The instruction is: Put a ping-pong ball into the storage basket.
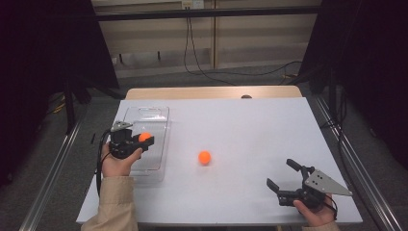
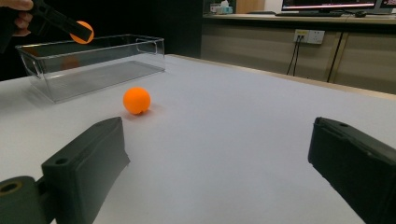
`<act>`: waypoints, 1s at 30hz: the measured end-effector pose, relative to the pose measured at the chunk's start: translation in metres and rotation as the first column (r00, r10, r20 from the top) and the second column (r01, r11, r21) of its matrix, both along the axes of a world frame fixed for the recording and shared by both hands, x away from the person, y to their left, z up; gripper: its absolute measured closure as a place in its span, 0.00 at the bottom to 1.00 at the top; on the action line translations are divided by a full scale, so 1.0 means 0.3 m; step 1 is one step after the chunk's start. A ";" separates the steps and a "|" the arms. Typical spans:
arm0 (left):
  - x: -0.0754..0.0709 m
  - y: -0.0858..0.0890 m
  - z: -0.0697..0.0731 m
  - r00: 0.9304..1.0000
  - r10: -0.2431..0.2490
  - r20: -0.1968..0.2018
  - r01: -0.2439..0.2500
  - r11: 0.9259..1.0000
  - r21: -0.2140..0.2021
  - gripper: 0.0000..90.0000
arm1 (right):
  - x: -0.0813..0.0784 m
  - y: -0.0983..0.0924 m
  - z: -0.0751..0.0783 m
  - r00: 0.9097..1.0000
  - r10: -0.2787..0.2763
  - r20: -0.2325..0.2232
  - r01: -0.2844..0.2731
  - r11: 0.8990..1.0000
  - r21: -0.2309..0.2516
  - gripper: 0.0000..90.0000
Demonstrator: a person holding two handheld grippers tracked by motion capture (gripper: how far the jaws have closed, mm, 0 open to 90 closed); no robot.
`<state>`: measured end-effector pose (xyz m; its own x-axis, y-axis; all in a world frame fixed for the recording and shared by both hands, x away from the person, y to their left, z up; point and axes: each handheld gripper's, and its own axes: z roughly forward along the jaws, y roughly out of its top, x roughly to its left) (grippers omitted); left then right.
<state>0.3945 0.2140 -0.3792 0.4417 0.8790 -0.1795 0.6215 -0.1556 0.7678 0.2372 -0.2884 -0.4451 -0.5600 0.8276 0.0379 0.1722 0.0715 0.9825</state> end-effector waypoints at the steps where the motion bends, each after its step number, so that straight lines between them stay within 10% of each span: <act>1: 0.000 0.002 -0.001 1.000 0.000 -0.003 0.000 1.000 0.003 0.56 | 0.000 0.000 0.000 1.000 0.000 0.000 0.000 1.000 0.000 0.04; 30: 0.006 0.008 -0.021 1.000 0.024 -0.013 -0.024 0.999 0.035 0.56 | 0.000 -0.001 0.001 1.000 0.000 0.001 0.000 1.000 -0.001 0.04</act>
